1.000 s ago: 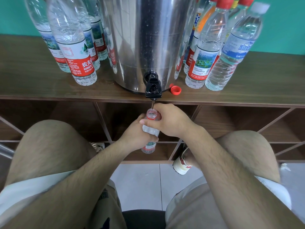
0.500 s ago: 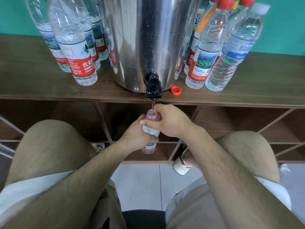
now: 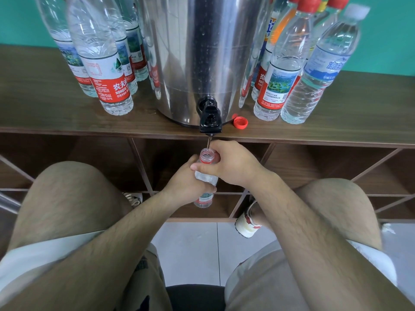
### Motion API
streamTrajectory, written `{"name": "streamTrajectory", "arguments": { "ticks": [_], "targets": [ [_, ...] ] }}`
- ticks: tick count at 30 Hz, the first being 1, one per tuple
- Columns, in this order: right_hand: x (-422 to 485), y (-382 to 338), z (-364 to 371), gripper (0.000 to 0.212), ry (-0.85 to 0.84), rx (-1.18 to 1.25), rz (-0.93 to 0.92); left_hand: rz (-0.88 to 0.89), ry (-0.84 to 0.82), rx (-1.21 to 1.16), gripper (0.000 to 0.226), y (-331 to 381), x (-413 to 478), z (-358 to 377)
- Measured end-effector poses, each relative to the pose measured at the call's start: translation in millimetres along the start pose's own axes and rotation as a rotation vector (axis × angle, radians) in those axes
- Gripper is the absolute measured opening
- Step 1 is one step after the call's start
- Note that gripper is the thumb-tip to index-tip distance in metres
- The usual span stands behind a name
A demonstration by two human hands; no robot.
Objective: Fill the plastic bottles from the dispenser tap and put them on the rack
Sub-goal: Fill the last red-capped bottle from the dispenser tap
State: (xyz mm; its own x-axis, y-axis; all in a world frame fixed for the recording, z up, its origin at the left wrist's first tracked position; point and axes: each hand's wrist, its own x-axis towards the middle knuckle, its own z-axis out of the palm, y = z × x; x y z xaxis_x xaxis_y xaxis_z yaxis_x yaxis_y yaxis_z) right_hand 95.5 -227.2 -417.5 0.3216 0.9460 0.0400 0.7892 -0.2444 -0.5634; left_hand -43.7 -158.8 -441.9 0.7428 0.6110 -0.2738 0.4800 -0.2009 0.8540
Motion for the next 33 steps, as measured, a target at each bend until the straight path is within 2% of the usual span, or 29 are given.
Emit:
{"name": "streamTrajectory", "arguments": {
  "ticks": [33],
  "targets": [
    [-1.1,-2.0,-0.7,0.049,-0.005,-0.016,-0.008,-0.009,-0.008,0.002,0.084,-4.3,3.7,-0.2]
  ]
}}
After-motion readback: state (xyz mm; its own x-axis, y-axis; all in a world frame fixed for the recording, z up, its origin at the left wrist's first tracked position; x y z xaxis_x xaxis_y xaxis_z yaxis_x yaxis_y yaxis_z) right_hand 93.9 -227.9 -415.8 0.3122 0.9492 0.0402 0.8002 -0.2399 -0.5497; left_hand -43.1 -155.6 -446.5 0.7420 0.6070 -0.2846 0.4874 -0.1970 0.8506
